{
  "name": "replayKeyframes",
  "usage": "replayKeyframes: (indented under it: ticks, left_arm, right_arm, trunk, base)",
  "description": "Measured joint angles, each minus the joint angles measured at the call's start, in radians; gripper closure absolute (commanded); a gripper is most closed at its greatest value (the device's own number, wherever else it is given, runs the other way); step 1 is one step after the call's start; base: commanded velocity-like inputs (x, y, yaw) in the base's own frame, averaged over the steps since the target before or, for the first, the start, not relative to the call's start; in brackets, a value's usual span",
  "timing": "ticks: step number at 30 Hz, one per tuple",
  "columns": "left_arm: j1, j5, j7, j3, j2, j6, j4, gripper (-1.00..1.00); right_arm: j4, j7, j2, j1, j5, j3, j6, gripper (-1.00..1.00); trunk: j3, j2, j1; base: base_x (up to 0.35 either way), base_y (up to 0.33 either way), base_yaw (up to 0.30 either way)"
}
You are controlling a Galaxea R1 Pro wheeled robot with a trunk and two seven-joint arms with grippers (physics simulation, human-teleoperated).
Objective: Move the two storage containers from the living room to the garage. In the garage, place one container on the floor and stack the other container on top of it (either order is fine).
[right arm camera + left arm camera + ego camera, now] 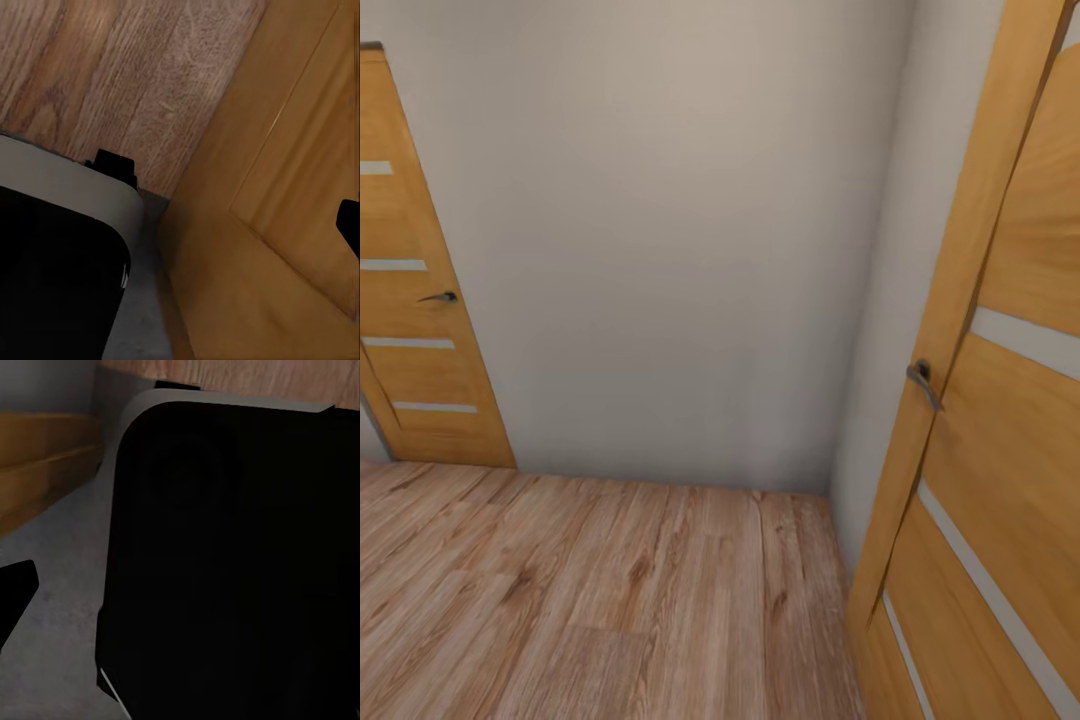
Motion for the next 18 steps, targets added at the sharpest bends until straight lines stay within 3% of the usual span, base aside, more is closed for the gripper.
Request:
replayKeyframes:
  ticks: [18]
  left_arm:
    - [0.000, 0.000, 0.001, 0.000, 0.001, 0.000, 0.000, -1.00]
  right_arm:
    - [0.000, -0.001, 0.002, 0.000, -0.001, 0.000, -0.004, -1.00]
  trunk:
    - [0.000, 0.000, 0.000]
  base:
    - [0.311, 0.000, 0.000]
